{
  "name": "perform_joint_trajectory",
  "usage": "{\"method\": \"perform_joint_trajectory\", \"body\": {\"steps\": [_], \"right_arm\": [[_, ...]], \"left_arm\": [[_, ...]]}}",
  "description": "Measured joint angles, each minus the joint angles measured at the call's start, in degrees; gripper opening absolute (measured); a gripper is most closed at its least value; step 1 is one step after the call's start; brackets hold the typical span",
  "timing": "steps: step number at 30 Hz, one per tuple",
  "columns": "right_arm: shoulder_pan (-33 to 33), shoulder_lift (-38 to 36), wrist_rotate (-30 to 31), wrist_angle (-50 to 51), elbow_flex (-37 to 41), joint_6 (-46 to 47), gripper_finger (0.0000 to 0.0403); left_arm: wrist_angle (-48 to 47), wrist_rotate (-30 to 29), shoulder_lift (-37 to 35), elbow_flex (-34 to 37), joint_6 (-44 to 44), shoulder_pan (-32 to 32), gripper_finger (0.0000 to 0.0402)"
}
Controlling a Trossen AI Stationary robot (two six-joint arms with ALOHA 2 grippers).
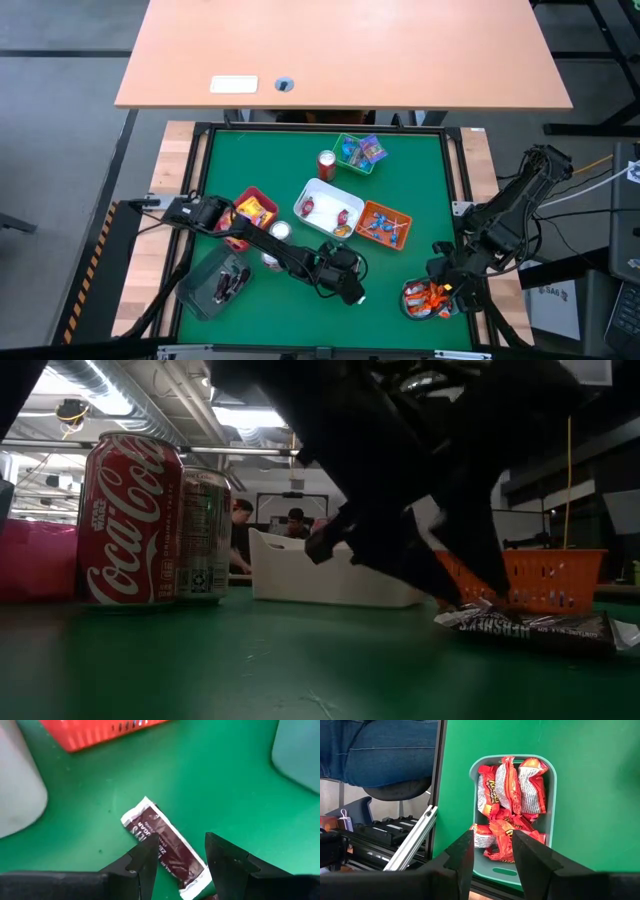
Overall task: Sort candy
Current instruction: Put the brown chocolate bar into the black bin
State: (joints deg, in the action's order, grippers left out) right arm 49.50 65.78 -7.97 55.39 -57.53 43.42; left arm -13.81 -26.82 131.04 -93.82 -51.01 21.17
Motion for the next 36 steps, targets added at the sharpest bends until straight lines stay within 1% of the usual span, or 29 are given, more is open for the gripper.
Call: {"method": "perform_joint_trajectory", "body": {"steps": [8, 16, 19, 29, 32, 36], "right_arm": [[0.0, 0.0, 0.0, -0.1, 0.01, 0.0, 0.0131], [0.0, 0.02, 0.0, -1.3, 0.01, -0.02, 0.0131], [0.0, 0.02, 0.0, -1.92, 0.01, -0.02, 0.0131], [0.0, 0.0, 0.0, -1.83, 0.01, -0.22, 0.0131], [0.0, 0.01, 1.19, -1.83, 0.01, -0.3, 0.0131], [0.0, 0.02, 5.0, -1.8, 0.01, -0.33, 0.0131]], "left_arm": [[0.3, 0.59, 1.71, -0.09, 0.43, 0.11, 0.0149], [-4.98, 0.45, 1.77, -0.2, 0.57, 0.42, 0.0146], [-5.31, 0.45, 1.77, -0.2, 0.55, 0.42, 0.013], [-4.77, 0.43, 1.77, -0.11, 0.55, 0.42, 0.004], [-4.76, 0.62, 1.55, -0.08, 0.57, 0.37, 0.0031], [-4.72, 0.73, 1.16, 0.0, 0.57, 0.37, 0.0032]]}}
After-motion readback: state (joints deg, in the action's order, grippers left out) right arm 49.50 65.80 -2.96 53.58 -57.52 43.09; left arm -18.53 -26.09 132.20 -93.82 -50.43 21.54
